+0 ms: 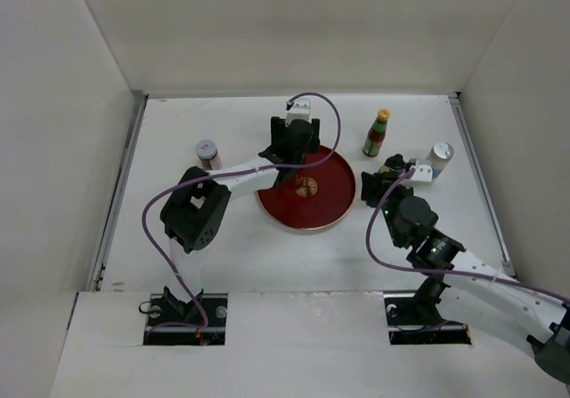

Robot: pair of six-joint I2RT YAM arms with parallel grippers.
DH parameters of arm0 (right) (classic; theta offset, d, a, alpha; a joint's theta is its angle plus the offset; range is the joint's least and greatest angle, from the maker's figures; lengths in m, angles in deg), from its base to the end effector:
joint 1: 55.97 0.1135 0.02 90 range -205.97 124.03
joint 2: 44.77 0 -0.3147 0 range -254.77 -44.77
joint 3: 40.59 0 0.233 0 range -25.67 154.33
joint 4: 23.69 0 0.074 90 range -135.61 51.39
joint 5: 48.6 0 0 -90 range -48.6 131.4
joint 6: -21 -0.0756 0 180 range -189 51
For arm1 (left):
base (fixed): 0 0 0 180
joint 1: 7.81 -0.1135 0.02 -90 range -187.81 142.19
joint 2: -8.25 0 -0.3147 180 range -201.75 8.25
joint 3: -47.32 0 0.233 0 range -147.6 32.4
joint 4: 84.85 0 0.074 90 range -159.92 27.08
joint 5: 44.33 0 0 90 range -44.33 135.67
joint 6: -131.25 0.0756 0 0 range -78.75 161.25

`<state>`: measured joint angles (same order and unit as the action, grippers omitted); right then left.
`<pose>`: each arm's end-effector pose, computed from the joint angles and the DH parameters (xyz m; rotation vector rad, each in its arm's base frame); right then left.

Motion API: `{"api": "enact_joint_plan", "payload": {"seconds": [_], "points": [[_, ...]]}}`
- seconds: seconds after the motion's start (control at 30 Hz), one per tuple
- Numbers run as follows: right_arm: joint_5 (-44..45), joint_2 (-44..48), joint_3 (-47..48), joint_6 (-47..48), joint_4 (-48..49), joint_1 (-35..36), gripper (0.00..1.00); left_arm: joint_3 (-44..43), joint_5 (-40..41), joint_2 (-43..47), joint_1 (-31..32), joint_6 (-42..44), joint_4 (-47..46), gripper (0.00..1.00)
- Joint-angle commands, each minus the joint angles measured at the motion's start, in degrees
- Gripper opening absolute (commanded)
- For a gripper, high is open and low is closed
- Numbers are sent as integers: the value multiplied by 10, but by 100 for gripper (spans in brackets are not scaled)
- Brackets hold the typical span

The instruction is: Organize the condiment bottles

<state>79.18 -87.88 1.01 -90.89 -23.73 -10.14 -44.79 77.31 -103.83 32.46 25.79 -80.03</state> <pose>0.1425 0.0803 0.3188 0.1804 1.5959 0.3934 0.3941 -0.2819 0.2675 0.0721 1.9356 -0.0924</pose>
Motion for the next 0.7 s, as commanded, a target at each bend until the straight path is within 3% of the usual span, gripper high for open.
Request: {"api": "enact_joint_plan", "payload": {"seconds": [0.0,0.1,0.2,0.3,0.5,0.67], "points": [[46,7,51,-5,-63,-14,42,10,23,39,0,8,-98,77],[69,11,71,-8,-118,-24,49,31,24,62,4,6,-105,86],[95,16,80,-16,-160,-30,78,62,23,106,15,5,-122,92],[92,8,93,-18,-203,-58,91,111,25,168,34,2,-143,93],[19,-50,124,-27,-245,-126,93,227,34,289,79,-29,-185,88],[-30,-101,130,-30,-219,-149,87,332,27,398,86,-81,-192,67]]}}
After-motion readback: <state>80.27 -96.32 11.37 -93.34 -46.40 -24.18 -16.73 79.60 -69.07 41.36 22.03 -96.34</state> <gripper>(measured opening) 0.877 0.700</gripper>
